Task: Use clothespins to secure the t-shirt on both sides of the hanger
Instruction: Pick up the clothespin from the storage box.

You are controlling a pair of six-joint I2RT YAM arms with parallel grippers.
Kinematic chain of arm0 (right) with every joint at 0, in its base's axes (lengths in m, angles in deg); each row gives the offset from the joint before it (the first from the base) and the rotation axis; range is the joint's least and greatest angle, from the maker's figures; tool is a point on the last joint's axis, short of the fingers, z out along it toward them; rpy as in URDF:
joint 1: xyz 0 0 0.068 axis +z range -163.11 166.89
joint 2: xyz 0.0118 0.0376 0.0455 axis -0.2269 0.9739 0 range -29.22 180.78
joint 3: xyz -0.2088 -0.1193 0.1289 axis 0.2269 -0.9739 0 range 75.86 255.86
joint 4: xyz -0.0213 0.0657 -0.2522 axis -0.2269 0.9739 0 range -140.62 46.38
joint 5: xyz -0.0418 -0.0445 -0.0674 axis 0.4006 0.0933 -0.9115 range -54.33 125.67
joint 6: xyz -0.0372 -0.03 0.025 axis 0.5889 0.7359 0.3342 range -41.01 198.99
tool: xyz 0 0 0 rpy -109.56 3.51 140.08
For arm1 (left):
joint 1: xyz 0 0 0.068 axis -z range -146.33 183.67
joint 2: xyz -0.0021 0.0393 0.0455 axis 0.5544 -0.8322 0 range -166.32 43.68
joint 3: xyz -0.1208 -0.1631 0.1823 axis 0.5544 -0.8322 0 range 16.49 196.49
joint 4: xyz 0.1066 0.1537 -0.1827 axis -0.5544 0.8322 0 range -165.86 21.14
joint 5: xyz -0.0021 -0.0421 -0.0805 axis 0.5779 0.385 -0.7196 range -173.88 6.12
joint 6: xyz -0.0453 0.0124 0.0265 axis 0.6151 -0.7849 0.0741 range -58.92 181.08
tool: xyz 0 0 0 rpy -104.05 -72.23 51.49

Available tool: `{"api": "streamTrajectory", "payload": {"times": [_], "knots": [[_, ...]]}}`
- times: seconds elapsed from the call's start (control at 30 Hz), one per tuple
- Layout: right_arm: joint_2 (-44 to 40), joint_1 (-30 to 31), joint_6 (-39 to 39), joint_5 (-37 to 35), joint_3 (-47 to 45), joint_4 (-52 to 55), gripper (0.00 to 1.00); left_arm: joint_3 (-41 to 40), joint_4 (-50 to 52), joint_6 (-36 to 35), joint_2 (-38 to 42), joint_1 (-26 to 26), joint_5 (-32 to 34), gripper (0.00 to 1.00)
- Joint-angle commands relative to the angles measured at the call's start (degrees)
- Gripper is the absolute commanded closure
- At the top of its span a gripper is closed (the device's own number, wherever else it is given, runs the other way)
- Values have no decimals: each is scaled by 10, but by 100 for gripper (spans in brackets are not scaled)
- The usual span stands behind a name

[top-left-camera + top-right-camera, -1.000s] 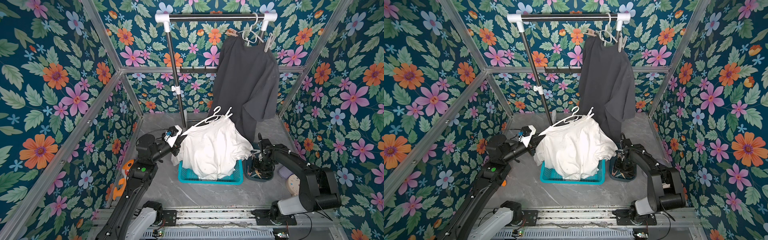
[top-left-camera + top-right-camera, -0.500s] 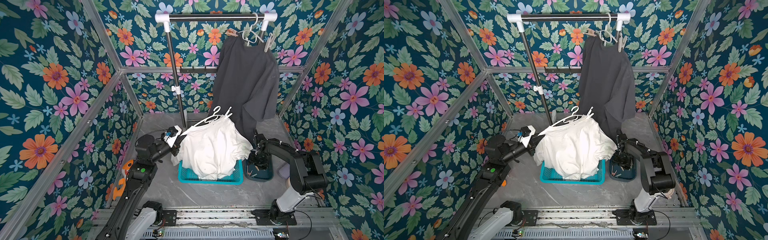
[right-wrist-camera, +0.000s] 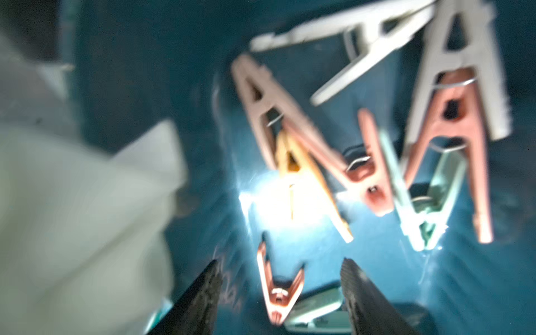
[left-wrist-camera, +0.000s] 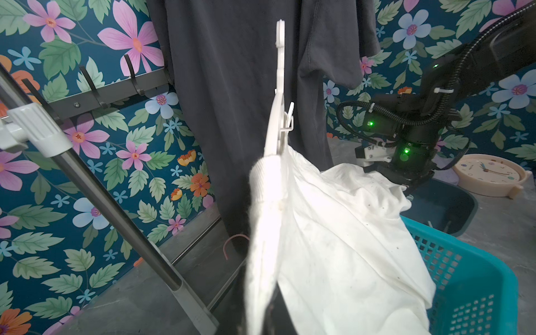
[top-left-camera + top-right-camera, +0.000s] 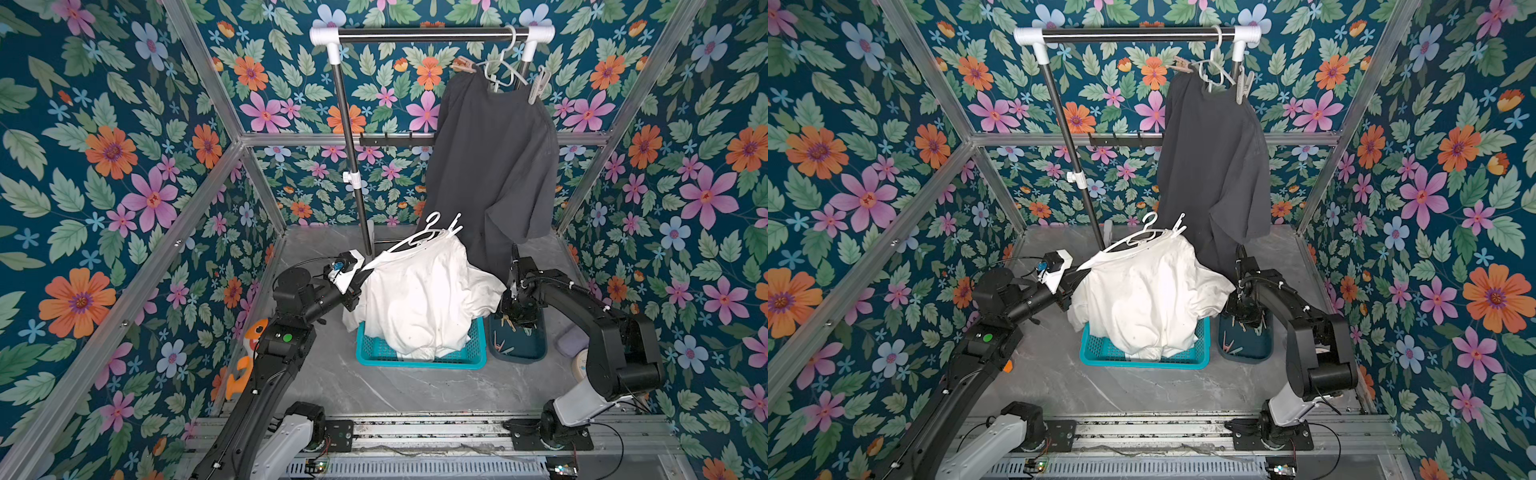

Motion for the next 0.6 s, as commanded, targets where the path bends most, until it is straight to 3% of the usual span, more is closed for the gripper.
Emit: {"api": "streamTrajectory", "payload": {"times": [0.0,0.57], "knots": [[-29,1,-1,-9,-18,15,35,2,-31,-6,2,-1,-1,100],[16,-24,66,-118,-5,-97,40,1,-40,4,3,-1,-12,100]]}}
